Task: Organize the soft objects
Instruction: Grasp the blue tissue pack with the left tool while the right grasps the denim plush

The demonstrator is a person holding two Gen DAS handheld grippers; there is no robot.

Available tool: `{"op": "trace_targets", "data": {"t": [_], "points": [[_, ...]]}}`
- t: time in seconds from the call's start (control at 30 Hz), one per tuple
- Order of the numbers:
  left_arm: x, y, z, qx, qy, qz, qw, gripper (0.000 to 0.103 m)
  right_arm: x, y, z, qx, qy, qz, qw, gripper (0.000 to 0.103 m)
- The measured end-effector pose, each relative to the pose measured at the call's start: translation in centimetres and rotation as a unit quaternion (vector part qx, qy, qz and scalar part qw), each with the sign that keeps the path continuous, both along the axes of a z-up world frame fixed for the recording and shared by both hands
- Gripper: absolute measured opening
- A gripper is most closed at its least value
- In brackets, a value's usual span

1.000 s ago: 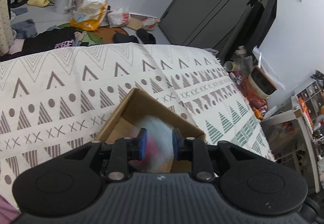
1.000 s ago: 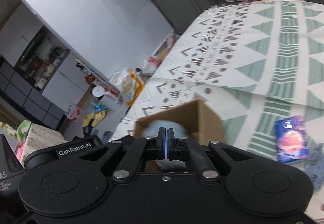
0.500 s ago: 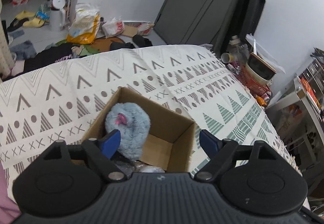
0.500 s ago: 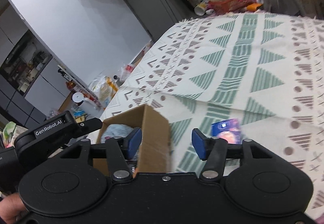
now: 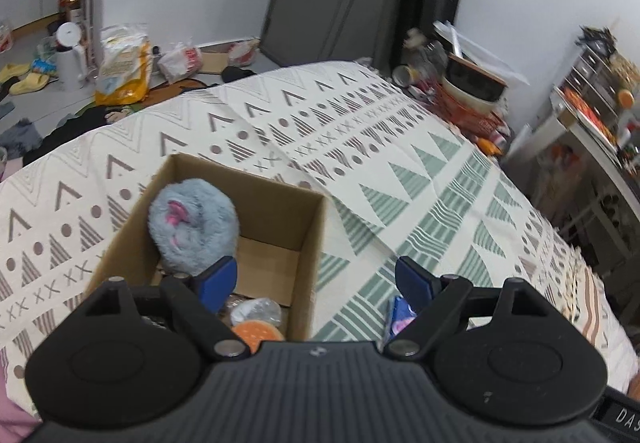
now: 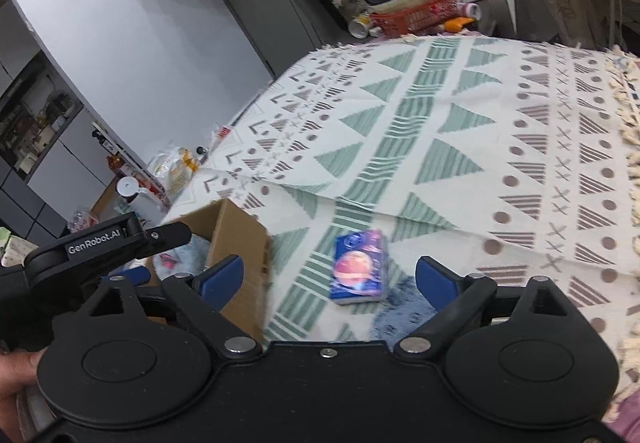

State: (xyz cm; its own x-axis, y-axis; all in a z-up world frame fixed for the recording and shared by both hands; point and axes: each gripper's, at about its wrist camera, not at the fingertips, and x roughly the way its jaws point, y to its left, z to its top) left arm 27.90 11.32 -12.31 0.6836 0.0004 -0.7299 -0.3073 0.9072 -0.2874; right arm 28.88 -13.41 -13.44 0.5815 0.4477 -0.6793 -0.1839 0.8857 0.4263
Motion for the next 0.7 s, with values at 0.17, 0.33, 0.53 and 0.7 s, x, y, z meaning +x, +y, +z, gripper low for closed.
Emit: {"op": "trace_targets", "data": {"t": [0.17,0.33,0.53,0.7], "points": [[0.3,-2.3,-0.4,0.026,0.003,-0.039,0.9989,0.085,-0.1,-2.0,-1.6,-0.002,0.017,-0.014,1.000,0.093],[0.5,-4.3,-1.5,0.030,0.016,-0.079,0.9963,0.085,0.3,-3.7,-3.7,0.013,0.048,-0.040,0.998,0.093],[1.3,-5.5,-2.6,0.025,0.028,-0.097,0.9946,0.085,0.8,-4.7,-5.7,0.051,0.089,-0.062,0.993,0.093],[1.8,-6.7,-3.2,0.033,0.032,-0.114,0.9924,0.085,1.5,-5.2,-8.2,0.093,0.143,-0.075,0.982,0.085]]}}
